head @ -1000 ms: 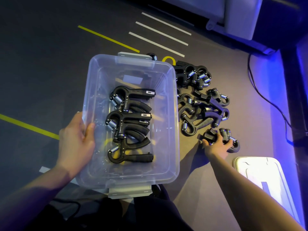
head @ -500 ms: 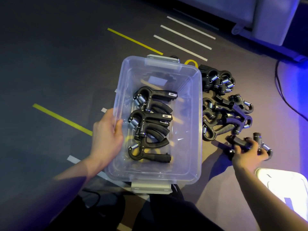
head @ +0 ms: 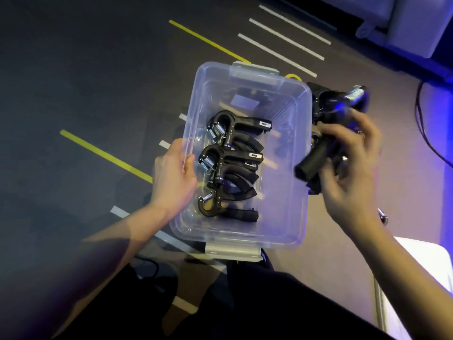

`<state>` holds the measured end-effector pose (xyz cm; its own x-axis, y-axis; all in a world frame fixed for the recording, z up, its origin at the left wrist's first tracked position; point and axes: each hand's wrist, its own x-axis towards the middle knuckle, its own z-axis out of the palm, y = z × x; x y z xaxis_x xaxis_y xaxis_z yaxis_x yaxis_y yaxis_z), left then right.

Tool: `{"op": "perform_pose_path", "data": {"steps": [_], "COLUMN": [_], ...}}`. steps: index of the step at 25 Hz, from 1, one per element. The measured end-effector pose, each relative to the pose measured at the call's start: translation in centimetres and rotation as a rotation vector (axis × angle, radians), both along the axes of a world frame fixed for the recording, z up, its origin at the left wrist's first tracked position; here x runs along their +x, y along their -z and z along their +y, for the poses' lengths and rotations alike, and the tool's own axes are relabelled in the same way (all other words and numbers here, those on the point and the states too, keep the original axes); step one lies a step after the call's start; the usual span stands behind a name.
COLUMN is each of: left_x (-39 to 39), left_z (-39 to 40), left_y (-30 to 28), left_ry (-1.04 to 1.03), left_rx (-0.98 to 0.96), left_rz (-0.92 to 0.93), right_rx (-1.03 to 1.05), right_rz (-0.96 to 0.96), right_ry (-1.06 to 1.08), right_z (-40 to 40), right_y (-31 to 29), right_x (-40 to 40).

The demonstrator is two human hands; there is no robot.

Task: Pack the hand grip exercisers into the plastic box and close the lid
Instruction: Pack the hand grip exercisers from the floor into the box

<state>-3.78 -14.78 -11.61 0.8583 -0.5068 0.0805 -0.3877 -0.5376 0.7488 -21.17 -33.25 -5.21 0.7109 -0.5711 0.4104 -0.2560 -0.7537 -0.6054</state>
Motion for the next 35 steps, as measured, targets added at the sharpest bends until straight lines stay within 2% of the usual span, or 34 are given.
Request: {"op": "perform_pose_path", "data": {"steps": [6,8,10,13,17,21,25,28,31,33,35], "left_x": [0.0,0.0,0.0,0.0,0.1,0.0,0.1,0.2,0.1,0.2,0.3], "left_z": [0.0,0.1,0.2,0.2,0.1,0.1,0.1,0.1,0.2,0.2,0.1], "left_y": [0.2,0.4,0.5,0.6,0.8,0.8,0.8,0.8,0.8,0.9,0.8], "left_ry": [-0.006,-0.005,-0.002,-0.010,-0.015,-0.011,-0.005,-0.010,0.000,0.002,-0.005], "left_rx": [-0.014,-0.022,-0.026,-0.017,-0.014,-0.016,-0.016,-0.010,-0.020,-0.023,-0.018], "left_rz": [-0.008,-0.016,-0.018,-0.020,-0.035,-0.032,-0.025,-0.018,-0.017,-0.020,-0.018], "right_rx": [0.025,-0.055,-0.189,-0.267,-0.225,-0.154,0.170,0.206,0.159,-0.030,-0.244], "right_rz": [0.457,0.580,0.667,0.751,0.800,0.993,0.884,0.887,0.809,0.666,0.621], "right_ry": [-0.559,-0.673,-0.738,-0.794,-0.873,-0.801,-0.694,-0.680,-0.669,-0.681,-0.717], "right_z": [2.0,2.5,2.5,2.5,3.0,3.6,3.6,3.7,3.8,4.1,5.0], "right_y": [2.8,4.6,6.0,7.4,8.9,10.0,10.0,8.8,7.1,6.8,7.8], "right_x": [2.8,3.5,4.5,5.9,6.9,8.0,8.5,8.9,8.1,7.1,6.1]}}
